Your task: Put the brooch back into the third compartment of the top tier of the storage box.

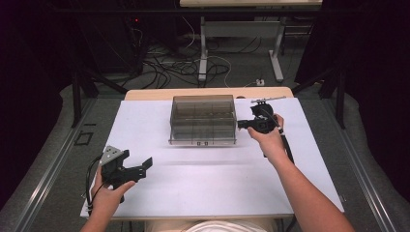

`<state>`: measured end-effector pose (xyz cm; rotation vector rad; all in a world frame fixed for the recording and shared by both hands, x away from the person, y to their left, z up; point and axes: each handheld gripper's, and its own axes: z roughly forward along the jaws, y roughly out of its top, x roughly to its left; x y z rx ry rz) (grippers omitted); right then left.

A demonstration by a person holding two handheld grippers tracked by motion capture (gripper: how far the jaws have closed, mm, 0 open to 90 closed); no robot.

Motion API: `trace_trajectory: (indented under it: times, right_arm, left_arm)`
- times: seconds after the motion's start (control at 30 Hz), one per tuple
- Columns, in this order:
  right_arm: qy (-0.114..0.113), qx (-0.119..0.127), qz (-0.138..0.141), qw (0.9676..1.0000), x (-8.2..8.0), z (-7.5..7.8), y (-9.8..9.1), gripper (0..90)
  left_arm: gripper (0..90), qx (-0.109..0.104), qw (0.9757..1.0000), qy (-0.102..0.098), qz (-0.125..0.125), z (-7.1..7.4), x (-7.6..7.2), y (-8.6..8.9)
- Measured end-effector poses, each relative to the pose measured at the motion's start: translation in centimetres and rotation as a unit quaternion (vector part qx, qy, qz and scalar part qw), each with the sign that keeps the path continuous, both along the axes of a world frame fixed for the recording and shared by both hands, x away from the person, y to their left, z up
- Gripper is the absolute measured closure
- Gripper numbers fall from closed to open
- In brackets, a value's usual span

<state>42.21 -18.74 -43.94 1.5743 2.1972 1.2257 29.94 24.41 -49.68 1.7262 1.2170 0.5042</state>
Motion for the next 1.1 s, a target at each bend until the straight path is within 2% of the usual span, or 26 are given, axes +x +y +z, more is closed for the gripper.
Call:
trace_trajectory:
  times: [0.37,1.1]
  right_arm:
    - [0.004,0.006,0.01,0.9999,0.2,0.1,1.6,89.8]
    - [0.008,0.0,0.036,0.9993,0.6,-0.1,4.6,89.8]
  left_arm:
    - [4.0,0.001,1.0,0.0,0.0,0.0,0.0,0.0]
    - [4.0,0.002,1.0,0.0,-0.001,0.0,0.0,0.1]
